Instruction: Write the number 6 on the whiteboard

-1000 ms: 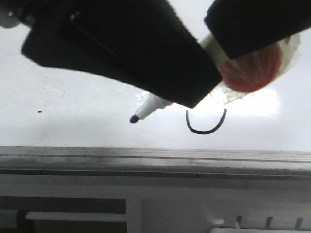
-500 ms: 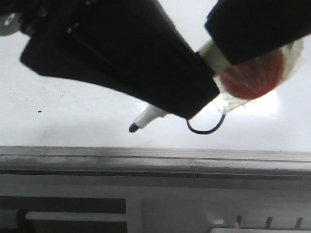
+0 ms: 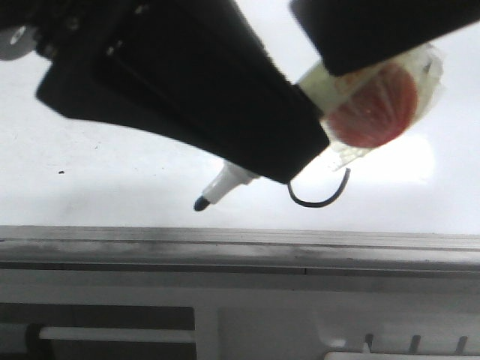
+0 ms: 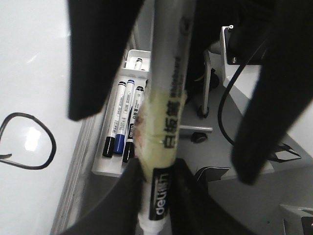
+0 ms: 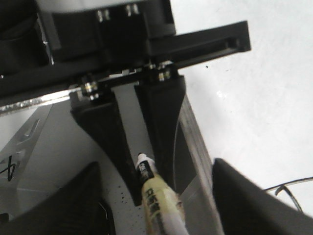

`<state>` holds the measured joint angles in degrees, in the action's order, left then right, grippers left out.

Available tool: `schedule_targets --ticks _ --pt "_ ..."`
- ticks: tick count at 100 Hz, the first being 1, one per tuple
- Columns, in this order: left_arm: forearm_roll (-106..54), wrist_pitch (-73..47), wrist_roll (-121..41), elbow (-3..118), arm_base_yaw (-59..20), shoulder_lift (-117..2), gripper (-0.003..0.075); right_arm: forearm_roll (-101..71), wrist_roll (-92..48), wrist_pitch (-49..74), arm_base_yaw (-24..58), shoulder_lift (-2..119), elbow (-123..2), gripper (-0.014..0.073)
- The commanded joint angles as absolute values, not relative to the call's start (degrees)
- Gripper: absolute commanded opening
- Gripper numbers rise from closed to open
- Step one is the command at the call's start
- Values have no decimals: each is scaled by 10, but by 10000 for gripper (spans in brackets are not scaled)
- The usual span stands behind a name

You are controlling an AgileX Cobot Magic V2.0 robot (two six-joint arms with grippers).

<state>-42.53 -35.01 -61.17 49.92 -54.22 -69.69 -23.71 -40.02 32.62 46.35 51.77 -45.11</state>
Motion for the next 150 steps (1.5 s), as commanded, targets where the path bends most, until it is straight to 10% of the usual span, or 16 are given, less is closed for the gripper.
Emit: schedule_targets --ticks 1,26,48,97,150 --pt "-445 -331 -603 518 -542 -686 -19 -249 -407 269 463 501 -471 593" --pt "-455 -329 -580 513 -531 -684 -19 -239 -407 234 461 430 -472 514" --pt "-457 -192 -450 475 -519 -683 -19 -238 -392 260 421 351 -471 -73" --pt "-664 263 -408 396 -625 -729 -19 -236 -391 338 343 317 -471 -61" --pt "-763 321 -408 396 -627 -799 -19 -236 -391 347 343 317 -471 -61"
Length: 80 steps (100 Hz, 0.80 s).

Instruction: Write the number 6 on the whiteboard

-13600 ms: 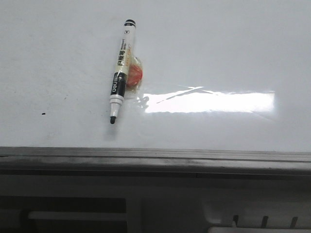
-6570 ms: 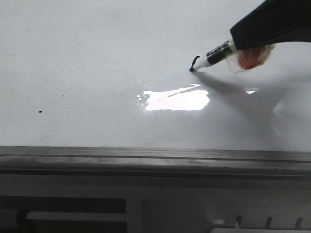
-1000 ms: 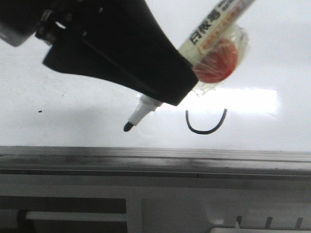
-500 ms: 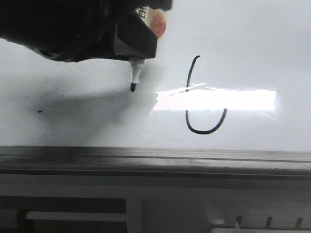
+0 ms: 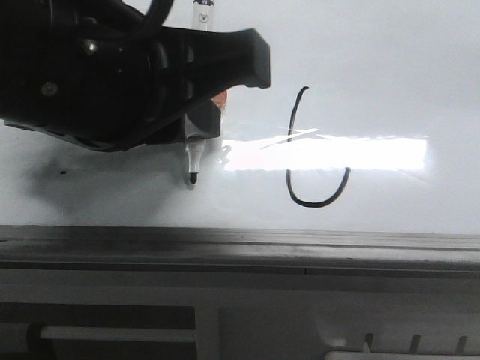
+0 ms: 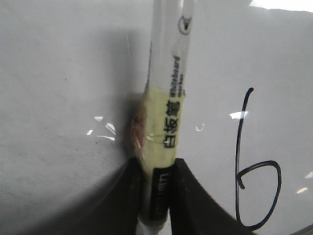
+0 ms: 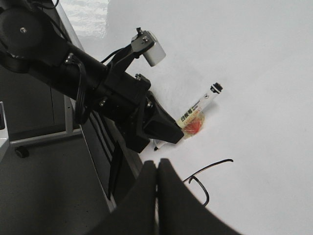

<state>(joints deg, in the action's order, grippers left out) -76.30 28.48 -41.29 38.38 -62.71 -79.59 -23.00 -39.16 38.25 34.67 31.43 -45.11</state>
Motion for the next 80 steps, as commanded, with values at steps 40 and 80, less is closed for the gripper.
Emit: schedule_targets --ticks 40,80 --pt "-763 331 -408 396 -627 -821 -18 -236 -389 350 343 317 -471 -61" --pt "-764 332 -408 396 -614 -821 214 -236 -385 350 343 317 -471 -61"
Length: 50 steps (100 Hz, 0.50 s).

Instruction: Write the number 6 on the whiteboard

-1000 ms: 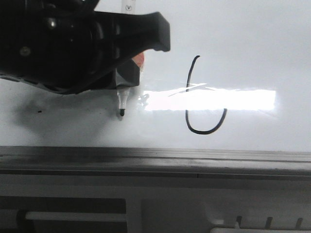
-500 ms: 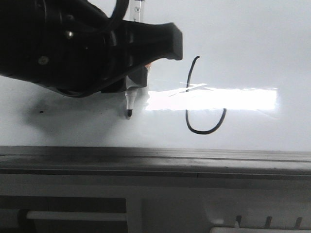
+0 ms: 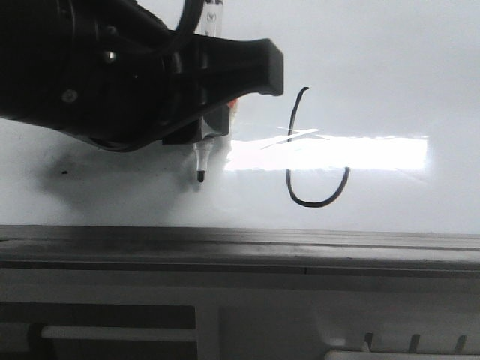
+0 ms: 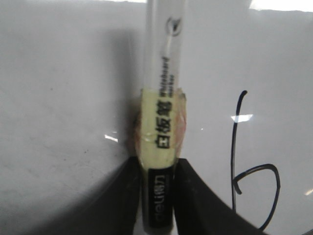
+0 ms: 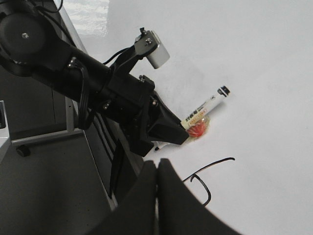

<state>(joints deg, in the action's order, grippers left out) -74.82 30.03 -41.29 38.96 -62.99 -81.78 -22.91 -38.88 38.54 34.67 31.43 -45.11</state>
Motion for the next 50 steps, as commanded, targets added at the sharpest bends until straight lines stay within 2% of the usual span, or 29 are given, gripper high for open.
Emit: schedule_targets --ticks 1,20,26,31,43,50 --pt "-764 332 -408 396 -614 -821 214 -236 -385 350 343 317 -471 -61" --pt "-764 335 -408 396 -614 -821 215 -236 -385 350 343 317 -471 -61" --pt "-764 335 -408 396 -614 -821 239 -236 -385 350 343 317 -471 -61" --pt "-764 335 -408 396 -614 -821 291 -236 -385 349 343 317 -471 -61" --pt "-764 337 -408 396 -614 -820 491 -236 -385 349 343 317 -471 -61" --pt "-764 342 -408 397 -614 -816 571 -236 -385 349 343 317 -471 -61"
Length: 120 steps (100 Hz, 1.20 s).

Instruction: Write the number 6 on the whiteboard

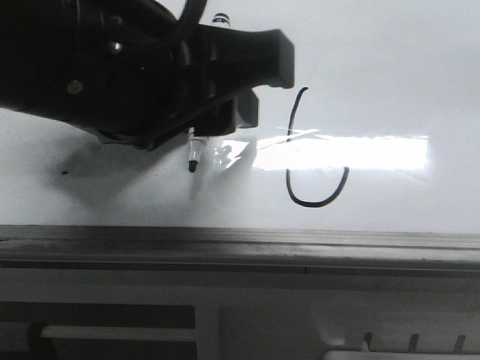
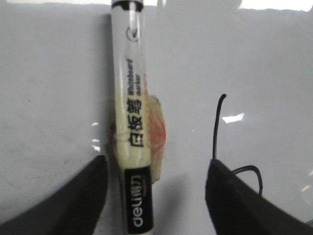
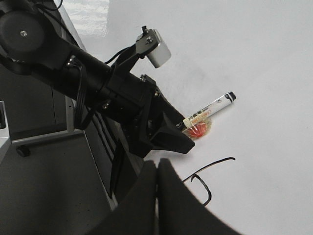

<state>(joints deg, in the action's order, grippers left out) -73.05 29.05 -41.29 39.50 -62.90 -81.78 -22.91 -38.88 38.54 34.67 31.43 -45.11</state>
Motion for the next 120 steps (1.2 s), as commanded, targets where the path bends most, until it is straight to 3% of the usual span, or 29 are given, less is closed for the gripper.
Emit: schedule_targets --ticks 1,30,42,56,64,71,91,120 --pt "-764 344 -408 397 -614 -815 576 -236 -385 349 343 317 -471 -61" --pt "-757 320 -432 397 -614 -690 593 -236 -385 350 343 307 -471 -61" --pt "-772 264 -572 394 -614 -597 530 -233 -385 374 343 275 -471 -61" --pt "-813 200 -704 376 -614 -481 309 -158 -335 431 343 221 -469 -60" --pt "-812 173 -720 347 -614 -415 109 -66 -259 450 343 181 -457 -61" --pt "-812 160 -720 323 -614 -371 -22 0 -181 455 343 141 -438 -61" --pt "-812 149 -720 251 -614 -271 -19 39 -114 455 343 44 -388 -61" --pt "-812 150 -720 201 -614 -258 -19 38 -114 468 343 15 -375 -64"
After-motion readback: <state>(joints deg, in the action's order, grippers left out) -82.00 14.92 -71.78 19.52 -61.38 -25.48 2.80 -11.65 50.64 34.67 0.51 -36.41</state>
